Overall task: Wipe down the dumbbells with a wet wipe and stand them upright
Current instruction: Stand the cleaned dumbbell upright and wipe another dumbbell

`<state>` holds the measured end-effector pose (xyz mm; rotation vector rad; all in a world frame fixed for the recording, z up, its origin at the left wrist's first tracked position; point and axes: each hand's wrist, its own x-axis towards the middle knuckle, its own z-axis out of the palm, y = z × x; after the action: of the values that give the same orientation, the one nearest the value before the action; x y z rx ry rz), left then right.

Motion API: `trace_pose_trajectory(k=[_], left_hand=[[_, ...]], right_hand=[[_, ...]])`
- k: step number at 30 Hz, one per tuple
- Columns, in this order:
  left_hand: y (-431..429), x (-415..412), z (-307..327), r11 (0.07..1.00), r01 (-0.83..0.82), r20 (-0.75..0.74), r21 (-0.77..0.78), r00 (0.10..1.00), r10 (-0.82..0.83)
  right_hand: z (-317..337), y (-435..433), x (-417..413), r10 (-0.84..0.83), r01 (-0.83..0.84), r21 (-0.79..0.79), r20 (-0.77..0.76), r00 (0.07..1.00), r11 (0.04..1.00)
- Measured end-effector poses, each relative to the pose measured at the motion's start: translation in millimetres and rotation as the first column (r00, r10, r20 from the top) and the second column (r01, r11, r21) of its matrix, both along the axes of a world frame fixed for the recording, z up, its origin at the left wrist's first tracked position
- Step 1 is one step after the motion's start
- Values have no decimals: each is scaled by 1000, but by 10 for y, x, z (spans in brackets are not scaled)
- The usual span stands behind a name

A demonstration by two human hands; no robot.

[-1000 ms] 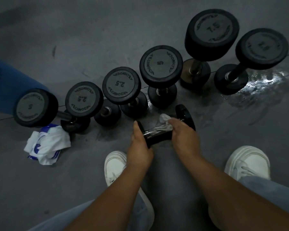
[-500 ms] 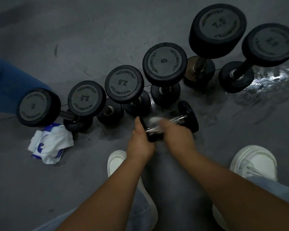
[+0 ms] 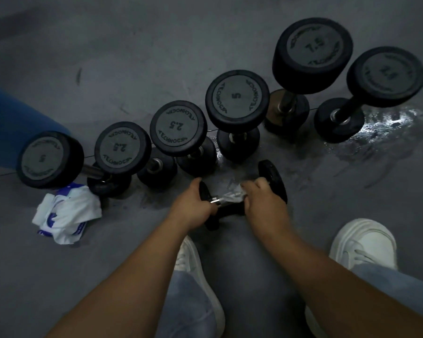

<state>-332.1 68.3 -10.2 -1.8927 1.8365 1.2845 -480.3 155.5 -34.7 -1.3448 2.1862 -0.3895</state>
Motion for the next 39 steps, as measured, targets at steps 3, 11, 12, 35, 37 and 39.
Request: trace_pose_trajectory(k=[3, 11, 12, 35, 37, 39], left_hand=[[45, 28, -18, 999, 31, 27, -25, 999, -30], [314, -3, -168, 983, -173, -196, -56, 968, 159], [296, 8, -177, 986, -164, -208, -31, 966, 154], [373, 49, -174, 969, -245, -225, -38, 947, 230], [345, 52, -198, 961, -275, -240, -25, 935, 261], [317, 49, -204, 957, -288, -266, -7, 924, 276]], right_hand=[[-57, 141, 84, -31, 31, 45, -2, 1000, 999], [-69, -41, 95, 319, -311, 234, 0, 948, 921], [-68, -21, 49, 260, -244, 246, -34, 965, 938], [-85, 283, 278, 20, -21, 157, 6, 1000, 987], [-36, 163, 343, 158, -164, 146, 55, 986, 976], [16, 91, 286, 345, -358, 113, 123, 931, 927]])
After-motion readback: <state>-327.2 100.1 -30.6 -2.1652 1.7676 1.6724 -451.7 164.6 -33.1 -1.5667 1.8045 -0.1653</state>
